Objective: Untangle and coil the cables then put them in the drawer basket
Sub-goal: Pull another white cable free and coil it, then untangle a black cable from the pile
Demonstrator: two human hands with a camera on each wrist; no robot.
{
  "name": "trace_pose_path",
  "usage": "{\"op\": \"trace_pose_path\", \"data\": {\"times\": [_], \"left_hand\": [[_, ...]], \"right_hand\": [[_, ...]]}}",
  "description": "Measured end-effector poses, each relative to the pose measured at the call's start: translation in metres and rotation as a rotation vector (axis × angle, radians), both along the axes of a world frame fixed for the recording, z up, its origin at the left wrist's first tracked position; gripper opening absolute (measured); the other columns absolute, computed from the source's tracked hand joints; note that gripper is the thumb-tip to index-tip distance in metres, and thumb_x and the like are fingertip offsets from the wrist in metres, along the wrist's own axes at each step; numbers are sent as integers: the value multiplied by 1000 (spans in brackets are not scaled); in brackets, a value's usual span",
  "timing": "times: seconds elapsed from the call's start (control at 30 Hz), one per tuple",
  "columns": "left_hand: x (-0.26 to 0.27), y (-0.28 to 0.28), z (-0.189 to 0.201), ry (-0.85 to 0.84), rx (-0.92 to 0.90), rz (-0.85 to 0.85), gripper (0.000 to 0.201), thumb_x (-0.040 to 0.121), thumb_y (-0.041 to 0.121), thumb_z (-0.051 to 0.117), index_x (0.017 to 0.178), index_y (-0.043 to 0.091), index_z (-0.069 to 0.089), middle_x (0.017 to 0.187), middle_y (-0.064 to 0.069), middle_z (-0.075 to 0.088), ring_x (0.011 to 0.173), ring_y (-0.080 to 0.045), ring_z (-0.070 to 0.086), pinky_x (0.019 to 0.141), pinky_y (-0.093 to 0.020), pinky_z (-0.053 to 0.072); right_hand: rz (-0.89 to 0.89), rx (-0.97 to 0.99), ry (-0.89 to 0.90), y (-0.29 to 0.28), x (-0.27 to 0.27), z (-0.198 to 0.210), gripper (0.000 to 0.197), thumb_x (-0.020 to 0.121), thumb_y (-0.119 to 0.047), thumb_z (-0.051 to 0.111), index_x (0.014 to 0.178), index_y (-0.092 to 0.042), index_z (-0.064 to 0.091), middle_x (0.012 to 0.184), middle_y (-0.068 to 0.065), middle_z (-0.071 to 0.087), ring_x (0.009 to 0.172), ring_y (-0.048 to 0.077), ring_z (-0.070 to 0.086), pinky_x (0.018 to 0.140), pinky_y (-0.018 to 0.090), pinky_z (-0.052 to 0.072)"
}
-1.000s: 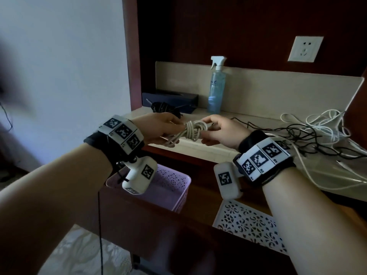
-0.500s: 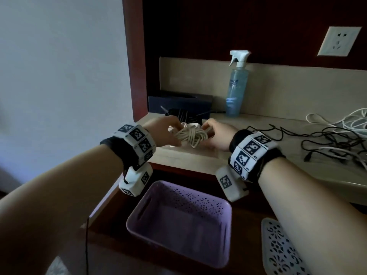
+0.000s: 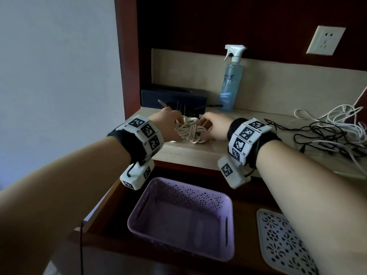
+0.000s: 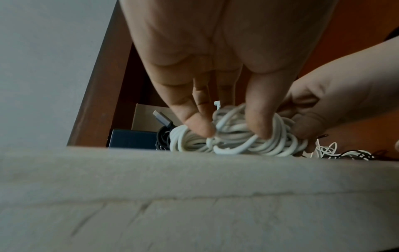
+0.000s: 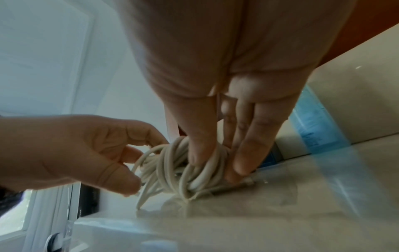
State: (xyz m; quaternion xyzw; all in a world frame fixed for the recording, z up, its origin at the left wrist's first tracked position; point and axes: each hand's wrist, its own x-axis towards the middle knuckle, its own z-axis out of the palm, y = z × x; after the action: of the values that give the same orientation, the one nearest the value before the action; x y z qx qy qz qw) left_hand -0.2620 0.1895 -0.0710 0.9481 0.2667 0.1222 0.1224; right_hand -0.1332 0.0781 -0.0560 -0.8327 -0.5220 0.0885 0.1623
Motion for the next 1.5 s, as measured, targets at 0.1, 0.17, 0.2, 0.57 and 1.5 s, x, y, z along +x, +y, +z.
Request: {"op": "trace_pose_path", "data": {"times": [0.1,0.17,0.2,0.57,1.5], "left_hand": [[-2,-6,6,-73,3,32,51,86,44,62,126,13,52,127,-2,51,102,-14,53,79,-24,40],[-3,-9,10,-94,-6,25,41,90,40,57,121,12,57,122,-3,57,106,-16,56,84,-21,38],[-3,-11,11,-80,-14,20,35,92,34,56,119,11,59,121,-4,60,108,-18,57,87,-19,36],[-5,-24,26,-175,-29,119,24,91,21,57,113,12,62,118,-5,61,106,-21,57,84,-27,42],[176,-217,19,-75,-95,20,42,89,25,62,128,12,53,133,-7,51,117,-23,52,92,-28,40]], "right_hand": [[-19,5,9,1,1,1,42,79,-14,71,116,-12,52,114,5,59,86,14,53,65,25,49],[-31,-26,-20,3,3,0,41,81,-13,69,119,-11,52,116,7,60,74,15,55,67,29,50],[-33,-32,-12,4,3,0,41,82,-12,68,119,-11,51,117,9,60,67,14,55,65,29,50],[-43,-72,91,-27,17,8,46,89,-22,60,130,-12,41,119,11,57,75,19,62,68,32,51],[-262,-104,-65,-312,185,22,18,90,-24,58,106,-17,60,101,2,67,85,17,68,59,21,48]]}}
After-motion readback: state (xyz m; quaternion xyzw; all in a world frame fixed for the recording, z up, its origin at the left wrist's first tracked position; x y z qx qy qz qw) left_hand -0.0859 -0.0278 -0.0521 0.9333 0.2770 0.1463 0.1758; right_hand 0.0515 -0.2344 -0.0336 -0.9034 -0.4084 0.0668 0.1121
